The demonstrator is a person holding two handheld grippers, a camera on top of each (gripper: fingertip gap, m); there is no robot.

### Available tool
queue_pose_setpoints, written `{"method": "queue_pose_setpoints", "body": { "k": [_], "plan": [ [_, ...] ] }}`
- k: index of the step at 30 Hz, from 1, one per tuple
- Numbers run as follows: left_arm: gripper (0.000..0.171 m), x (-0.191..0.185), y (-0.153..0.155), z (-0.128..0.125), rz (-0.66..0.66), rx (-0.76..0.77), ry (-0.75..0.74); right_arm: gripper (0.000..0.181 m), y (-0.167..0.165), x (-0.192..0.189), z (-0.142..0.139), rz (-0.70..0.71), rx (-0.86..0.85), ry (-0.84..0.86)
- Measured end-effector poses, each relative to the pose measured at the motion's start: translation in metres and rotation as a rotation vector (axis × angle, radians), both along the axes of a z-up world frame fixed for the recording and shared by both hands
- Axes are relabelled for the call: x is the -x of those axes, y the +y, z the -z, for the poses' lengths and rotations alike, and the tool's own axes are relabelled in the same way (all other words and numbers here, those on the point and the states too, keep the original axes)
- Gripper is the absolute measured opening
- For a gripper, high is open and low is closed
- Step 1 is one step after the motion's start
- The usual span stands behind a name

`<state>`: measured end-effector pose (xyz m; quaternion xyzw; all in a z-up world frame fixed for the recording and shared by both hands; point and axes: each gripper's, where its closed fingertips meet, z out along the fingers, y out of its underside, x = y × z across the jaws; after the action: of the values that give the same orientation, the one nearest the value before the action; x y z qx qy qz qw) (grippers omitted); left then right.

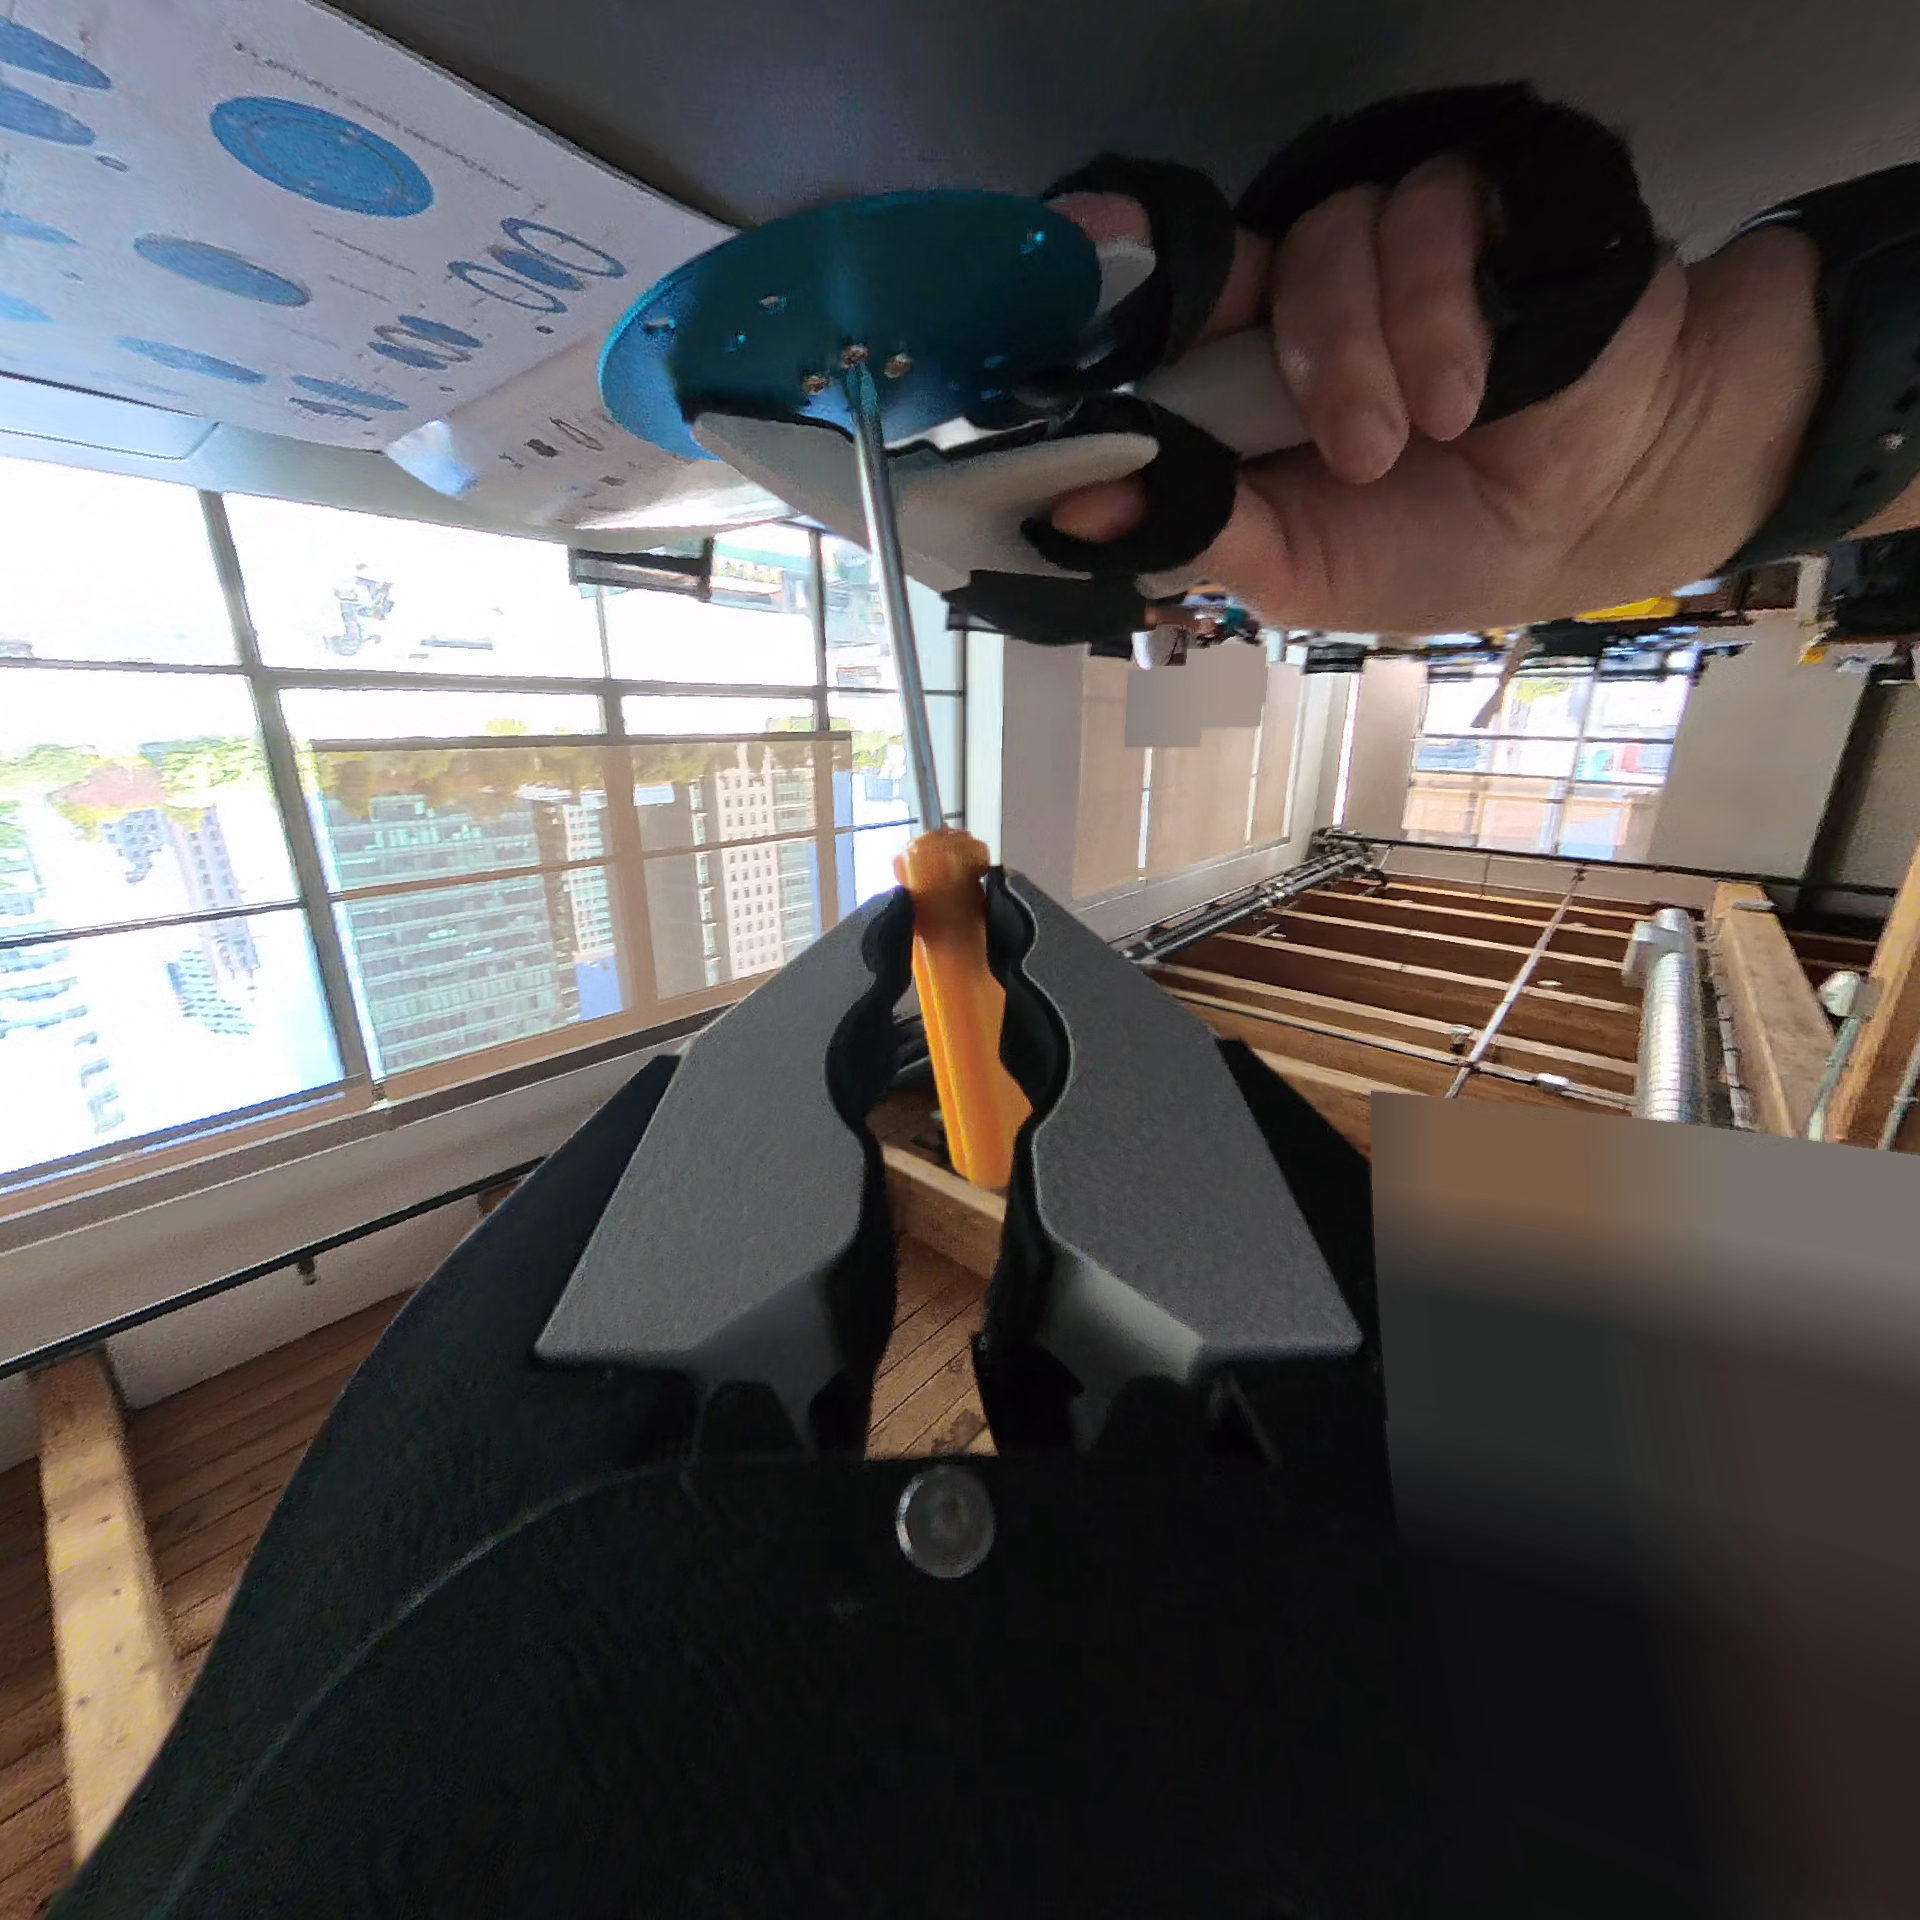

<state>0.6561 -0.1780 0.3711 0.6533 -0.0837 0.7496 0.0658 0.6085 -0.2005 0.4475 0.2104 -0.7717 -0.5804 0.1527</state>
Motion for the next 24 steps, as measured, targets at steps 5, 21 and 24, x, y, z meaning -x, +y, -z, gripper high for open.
{"method": "queue_pose_setpoints", "body": {
  "k": [5,21,24],
  "plan": [
    [0.0,0.001,0.012,0.001,-0.082,-0.031,0.026,0.013,0.009,-0.008,0.0,0.184,-0.065,0.076],
    [0.0,0.0,0.029,0.024,-0.23,-0.213,0.215,0.013,0.019,-0.021,0.024,0.473,-0.059,0.263],
    [0.0,0.002,0.035,0.027,-0.27,-0.284,0.265,0.012,0.02,-0.025,0.029,0.551,-0.032,0.311]
  ]
}}
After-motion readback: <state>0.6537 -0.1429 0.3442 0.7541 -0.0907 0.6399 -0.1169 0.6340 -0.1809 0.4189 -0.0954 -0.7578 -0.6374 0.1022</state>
